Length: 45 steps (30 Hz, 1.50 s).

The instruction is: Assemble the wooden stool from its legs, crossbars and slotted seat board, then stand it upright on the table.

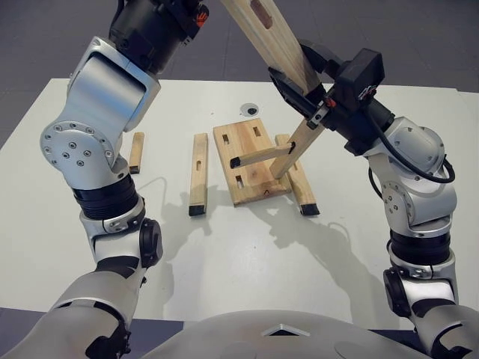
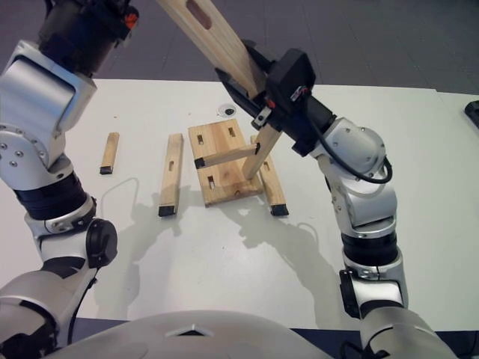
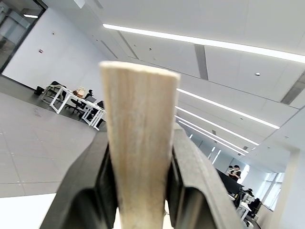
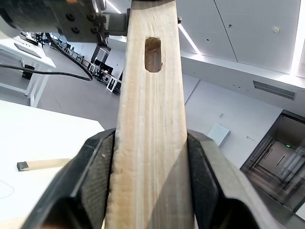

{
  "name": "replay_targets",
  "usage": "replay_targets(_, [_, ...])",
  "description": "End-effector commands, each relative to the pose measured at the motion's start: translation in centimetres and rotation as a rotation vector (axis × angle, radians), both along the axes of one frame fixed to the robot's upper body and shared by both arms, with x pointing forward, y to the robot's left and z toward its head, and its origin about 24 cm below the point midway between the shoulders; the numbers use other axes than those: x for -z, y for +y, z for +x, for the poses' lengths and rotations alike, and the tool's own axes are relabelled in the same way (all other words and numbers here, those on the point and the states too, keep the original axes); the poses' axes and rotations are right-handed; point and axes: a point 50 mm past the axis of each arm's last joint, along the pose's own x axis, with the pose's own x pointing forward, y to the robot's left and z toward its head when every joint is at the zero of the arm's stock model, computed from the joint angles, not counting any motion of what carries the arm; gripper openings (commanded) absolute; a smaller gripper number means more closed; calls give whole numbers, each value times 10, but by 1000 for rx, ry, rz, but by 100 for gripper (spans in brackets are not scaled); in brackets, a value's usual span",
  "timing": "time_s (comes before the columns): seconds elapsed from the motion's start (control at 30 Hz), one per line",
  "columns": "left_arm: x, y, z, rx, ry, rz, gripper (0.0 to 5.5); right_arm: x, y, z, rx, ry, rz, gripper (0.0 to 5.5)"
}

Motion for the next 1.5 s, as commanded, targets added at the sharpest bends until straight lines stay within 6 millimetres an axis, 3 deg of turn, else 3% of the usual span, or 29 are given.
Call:
replay_targets(0.03, [-1,17,-3,-125,-39,-9,103,3,-14,11,72,46,-55,271])
replay_targets(0.1, [-2,24,-5,-182,-72,-13,103,-2,-17,8,19,88,-34,300])
replay_targets(0.2, [-7,40,-14,-267,-156,-87,103,-9,-35,-7,-225,383,157,348])
replay_targets(0.33, [-12,63,-33,-413,-289,-162,103,-15,-55,-39,-498,562,102,416])
replay_targets(0.43, [-10,86,-46,-520,-334,-238,103,-3,-75,-39,-495,760,25,469])
replay_targets(0.53, [-1,105,-51,-631,-320,-228,103,25,-85,-45,-415,895,-206,516])
replay_targets(0.63, [11,113,-55,-692,-308,-117,103,58,-74,-49,-422,990,-358,540])
replay_targets(0.73, [31,103,-49,-687,-246,26,103,89,-59,-36,-299,1082,-359,540])
replay_targets(0.83, [52,90,-40,-676,-191,173,102,107,-46,-32,-237,1151,-299,540])
replay_targets(1.0, [73,90,-27,-705,-114,173,102,126,-33,-33,-191,1259,-230,540])
replay_targets(1.23, [64,102,-23,-758,-150,128,102,137,-31,-28,-168,1337,-211,540])
replay_targets(1.5, [71,93,-18,-729,-127,159,102,148,-4,-17,-165,1291,-156,540])
